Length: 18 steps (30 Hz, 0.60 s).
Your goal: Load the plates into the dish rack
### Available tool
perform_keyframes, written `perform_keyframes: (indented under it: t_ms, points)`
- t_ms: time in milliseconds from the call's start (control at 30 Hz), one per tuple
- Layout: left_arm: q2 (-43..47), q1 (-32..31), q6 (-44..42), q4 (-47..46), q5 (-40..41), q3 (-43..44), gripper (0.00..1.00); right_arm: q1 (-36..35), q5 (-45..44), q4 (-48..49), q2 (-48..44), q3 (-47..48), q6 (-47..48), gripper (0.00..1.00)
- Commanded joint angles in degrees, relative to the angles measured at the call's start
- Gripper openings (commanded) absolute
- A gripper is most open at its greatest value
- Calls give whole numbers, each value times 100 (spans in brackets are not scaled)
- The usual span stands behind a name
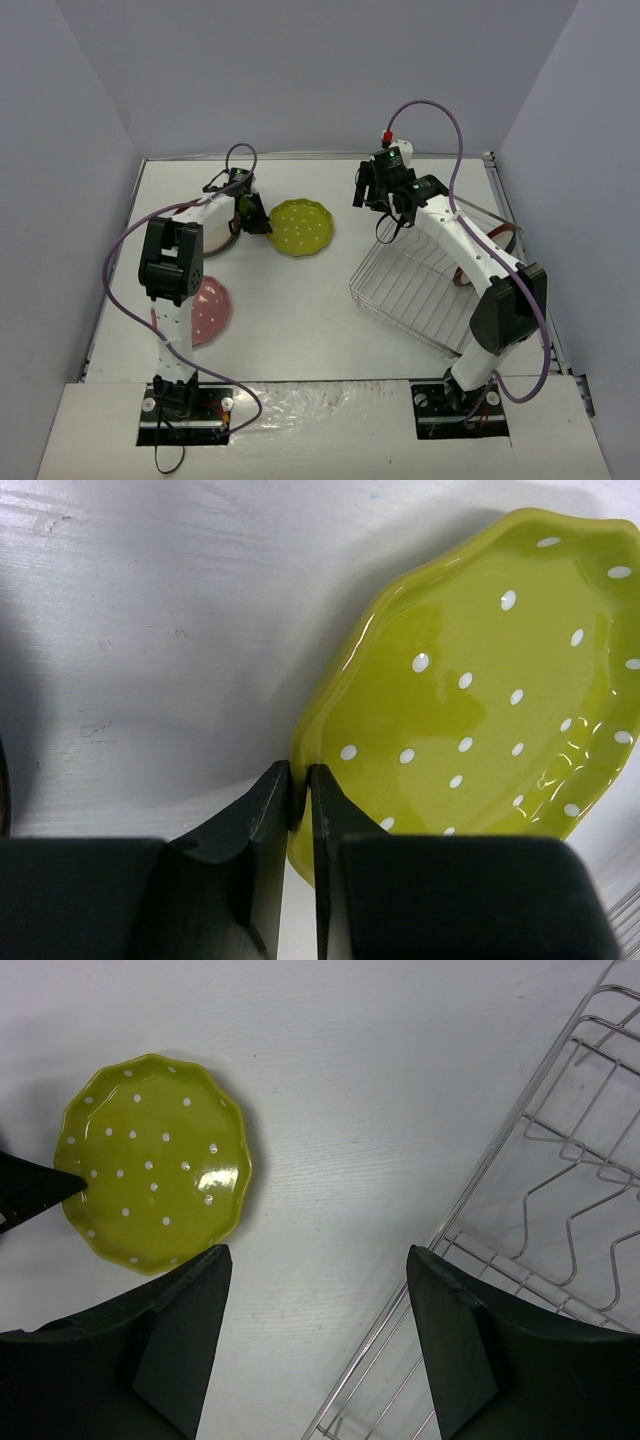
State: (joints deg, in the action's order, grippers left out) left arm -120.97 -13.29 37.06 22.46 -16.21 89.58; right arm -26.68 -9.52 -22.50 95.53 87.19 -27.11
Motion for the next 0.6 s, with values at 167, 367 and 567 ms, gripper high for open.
perform_keyframes:
  t_ms: [167, 367, 567]
  points:
    - [224, 61, 125, -152, -281, -20, 0, -29, 47, 281, -38, 19, 34, 67]
    - [483, 184, 461, -839, -755, -428, 0, -17, 66, 272, 91, 79, 90, 67]
    - [651, 242, 651, -1220, -1071, -624, 0, -15, 168, 275, 241, 197, 81, 67]
